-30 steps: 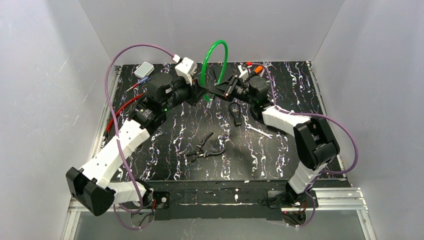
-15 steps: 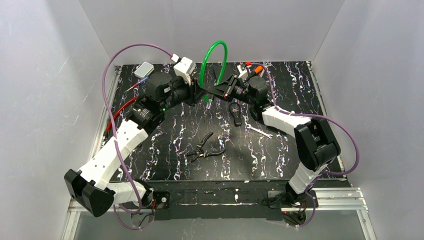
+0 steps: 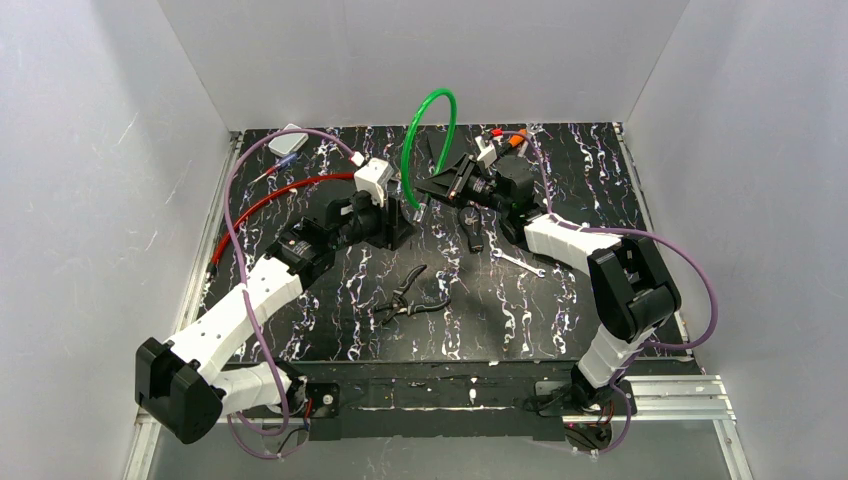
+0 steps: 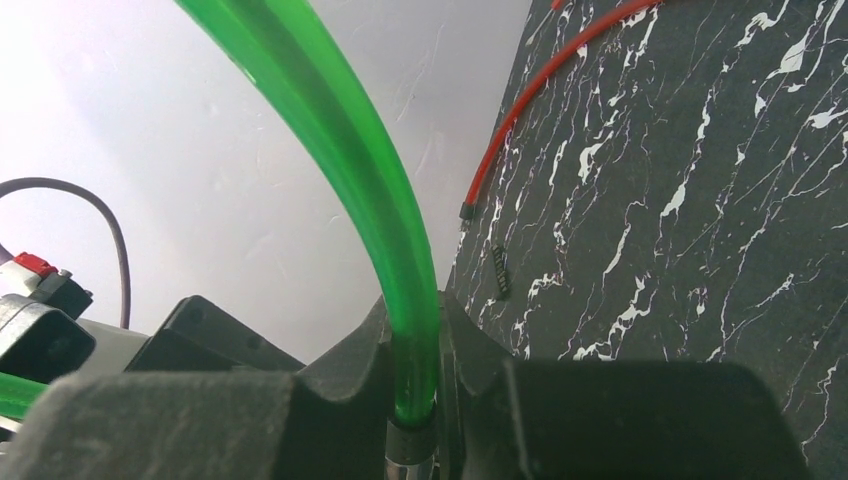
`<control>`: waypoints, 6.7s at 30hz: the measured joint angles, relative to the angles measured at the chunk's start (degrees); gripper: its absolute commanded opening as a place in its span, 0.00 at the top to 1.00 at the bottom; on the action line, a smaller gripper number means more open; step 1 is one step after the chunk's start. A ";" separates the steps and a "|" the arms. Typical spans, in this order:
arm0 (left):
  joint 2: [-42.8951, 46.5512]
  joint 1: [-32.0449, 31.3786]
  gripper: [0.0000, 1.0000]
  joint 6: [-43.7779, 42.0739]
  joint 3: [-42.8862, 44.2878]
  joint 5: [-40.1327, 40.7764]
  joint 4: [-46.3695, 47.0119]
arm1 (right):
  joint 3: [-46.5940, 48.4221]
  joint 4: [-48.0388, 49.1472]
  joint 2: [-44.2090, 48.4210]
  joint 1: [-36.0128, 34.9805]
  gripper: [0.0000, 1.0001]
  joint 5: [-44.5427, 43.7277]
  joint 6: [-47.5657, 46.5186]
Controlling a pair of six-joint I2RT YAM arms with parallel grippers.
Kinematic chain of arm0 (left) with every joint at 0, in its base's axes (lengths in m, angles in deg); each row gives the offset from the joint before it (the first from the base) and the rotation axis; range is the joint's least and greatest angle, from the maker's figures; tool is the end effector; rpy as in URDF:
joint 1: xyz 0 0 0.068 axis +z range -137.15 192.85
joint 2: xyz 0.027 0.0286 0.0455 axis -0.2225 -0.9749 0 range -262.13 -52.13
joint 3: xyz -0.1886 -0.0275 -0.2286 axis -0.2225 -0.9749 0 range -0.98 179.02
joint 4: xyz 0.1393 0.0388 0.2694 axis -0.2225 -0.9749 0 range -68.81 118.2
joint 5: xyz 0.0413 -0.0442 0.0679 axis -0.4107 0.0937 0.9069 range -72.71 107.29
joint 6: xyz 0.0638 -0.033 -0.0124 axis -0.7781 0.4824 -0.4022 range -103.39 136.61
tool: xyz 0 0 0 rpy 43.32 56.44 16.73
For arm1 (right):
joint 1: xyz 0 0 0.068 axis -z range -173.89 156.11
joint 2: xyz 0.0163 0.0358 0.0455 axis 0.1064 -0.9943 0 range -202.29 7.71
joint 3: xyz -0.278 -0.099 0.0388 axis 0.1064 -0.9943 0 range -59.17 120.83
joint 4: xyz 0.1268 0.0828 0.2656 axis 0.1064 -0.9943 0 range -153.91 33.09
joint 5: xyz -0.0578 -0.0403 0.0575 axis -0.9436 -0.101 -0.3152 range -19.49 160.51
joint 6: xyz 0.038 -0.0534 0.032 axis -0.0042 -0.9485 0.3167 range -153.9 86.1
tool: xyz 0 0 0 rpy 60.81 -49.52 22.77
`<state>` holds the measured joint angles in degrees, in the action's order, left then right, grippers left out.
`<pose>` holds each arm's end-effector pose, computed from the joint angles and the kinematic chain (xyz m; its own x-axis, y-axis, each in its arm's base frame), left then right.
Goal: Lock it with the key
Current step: Lock the lock, then place the lock at the center of the board, then place the key at the center of the board.
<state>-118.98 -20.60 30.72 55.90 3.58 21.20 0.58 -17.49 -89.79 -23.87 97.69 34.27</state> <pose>0.2683 -0.1944 0.3495 -0.4128 -0.0111 -0.9108 0.6436 0.7040 -0.3003 0.3787 0.2503 0.2731 -0.7704 0.5090 -0.3840 -0.3357 0.1882 0.9230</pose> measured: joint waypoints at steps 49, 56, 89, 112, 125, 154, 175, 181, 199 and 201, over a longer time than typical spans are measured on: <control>1.27 -9.50 1.00 1.07 -5.80 14.29 1.81 | 0.02 -7.85 0.00 0.27 0.99 3.80 0.42; 1.76 -10.49 1.00 3.71 -6.25 14.34 -2.78 | 0.35 -8.04 -0.02 1.59 0.99 2.76 0.07; -26.62 0.55 1.00 10.35 12.63 -4.35 -3.84 | 2.36 -9.33 4.79 17.06 0.99 0.41 -5.43; -7.90 26.22 1.00 16.59 4.85 -6.81 -0.23 | 16.96 -51.71 -7.97 -2.61 0.99 -20.22 -28.45; -6.19 26.67 1.00 17.55 0.72 -6.80 -0.50 | 20.51 -56.66 -18.47 -3.56 0.80 -26.47 -26.28; -16.97 23.92 1.00 11.59 4.03 -8.40 2.31 | 21.32 -57.41 -12.87 -6.14 0.15 -29.92 -28.65; -43.89 14.40 0.58 -4.81 24.54 -2.51 -2.10 | 13.57 -50.55 4.30 8.73 0.02 -2.48 -44.97; -47.06 14.55 0.28 -9.69 30.51 -4.19 -10.60 | 13.57 -48.78 6.64 8.49 0.02 -0.47 -47.95; -49.38 38.73 0.19 -39.73 52.02 -15.57 -41.88 | 13.43 -47.39 6.64 8.59 0.02 5.33 -51.07; -51.03 42.58 0.19 -41.92 53.85 -15.92 -43.45 | 13.27 -46.99 6.65 8.59 0.02 5.68 -51.11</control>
<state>-170.00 21.98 -11.20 109.75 -12.34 -22.25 13.85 -64.49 -83.14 -15.28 103.37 -16.85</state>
